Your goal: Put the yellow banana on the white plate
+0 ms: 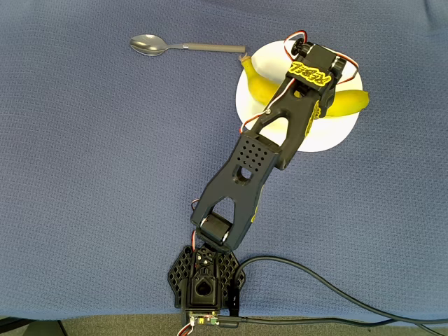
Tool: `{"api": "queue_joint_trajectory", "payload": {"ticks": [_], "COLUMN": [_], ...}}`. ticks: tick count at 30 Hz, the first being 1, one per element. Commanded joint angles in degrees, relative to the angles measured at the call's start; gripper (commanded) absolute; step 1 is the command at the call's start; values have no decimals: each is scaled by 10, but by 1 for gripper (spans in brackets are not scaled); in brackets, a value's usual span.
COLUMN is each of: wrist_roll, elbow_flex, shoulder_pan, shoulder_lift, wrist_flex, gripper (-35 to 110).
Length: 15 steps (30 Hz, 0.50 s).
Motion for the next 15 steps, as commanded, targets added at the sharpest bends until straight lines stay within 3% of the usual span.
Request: {"api": "queue_joint_trajectory", "payload": {"ticks": [1,15], "wrist_roll": [-8,27], "elbow_flex": [-38,-10], "shoulder_pan": [-1,-2], "shoulder_lift": [26,48], "wrist_flex": [-2,68], "gripper": [29,32]}}
